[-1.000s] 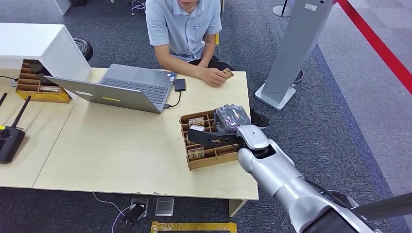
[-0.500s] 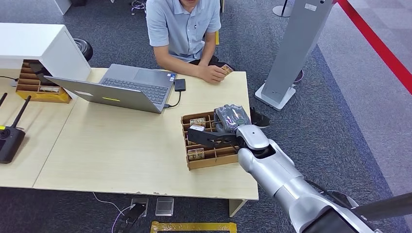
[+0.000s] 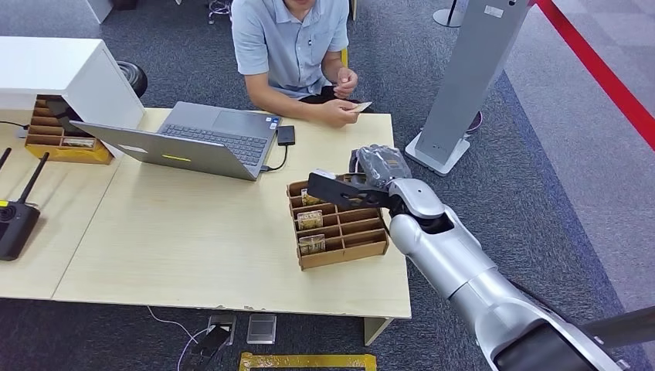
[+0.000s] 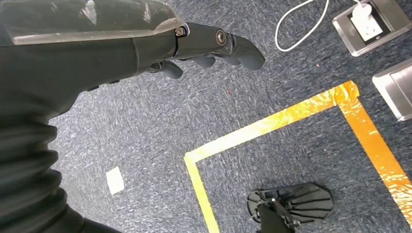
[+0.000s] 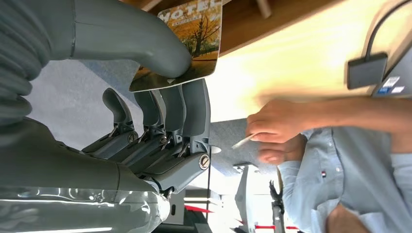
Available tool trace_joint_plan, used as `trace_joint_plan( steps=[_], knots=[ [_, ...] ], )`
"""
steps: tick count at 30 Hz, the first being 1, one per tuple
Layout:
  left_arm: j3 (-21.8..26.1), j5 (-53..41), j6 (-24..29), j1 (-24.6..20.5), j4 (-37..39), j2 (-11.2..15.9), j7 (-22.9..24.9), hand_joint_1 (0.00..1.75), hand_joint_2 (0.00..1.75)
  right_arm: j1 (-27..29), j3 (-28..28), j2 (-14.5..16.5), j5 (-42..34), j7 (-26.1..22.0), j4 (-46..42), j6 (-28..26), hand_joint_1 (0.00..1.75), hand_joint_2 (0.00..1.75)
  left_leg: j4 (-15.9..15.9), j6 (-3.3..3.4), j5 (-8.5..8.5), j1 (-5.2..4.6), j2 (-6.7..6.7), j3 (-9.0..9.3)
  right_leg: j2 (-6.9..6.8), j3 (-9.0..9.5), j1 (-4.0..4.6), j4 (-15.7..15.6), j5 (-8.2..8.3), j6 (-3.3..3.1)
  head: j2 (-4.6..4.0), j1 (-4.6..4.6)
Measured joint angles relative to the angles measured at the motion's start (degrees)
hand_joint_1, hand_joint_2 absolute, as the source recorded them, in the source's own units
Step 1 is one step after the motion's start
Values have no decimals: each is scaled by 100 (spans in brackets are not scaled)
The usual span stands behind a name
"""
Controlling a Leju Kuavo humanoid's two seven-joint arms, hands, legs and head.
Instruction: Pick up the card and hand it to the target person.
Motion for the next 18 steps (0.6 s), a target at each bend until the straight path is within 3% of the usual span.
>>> trace_joint_plan(
  steps=[8,12,15,18],
  knots=[
    [5,2,13,41,0,3,0,0,175,-40,-216,-254,-423,323,-634,487,138,175,0,0,0,0,0,0,0,-1,0,0,0,0,1,1],
    [5,1,10,77,0,11,-17,0,175,-17,-528,-661,-926,587,-1862,1097,138,175,0,0,0,0,0,0,1,-2,0,0,0,0,-1,1],
    [6,0,-2,78,0,10,-34,0,175,12,-589,-718,-793,446,-2166,944,138,175,0,0,0,0,0,0,1,-2,0,0,0,0,0,1],
    [5,1,-36,71,0,8,-46,0,175,20,-613,-724,-372,86,-2314,365,138,175,0,0,0,0,0,0,1,-2,0,0,0,0,-1,1]
  ],
)
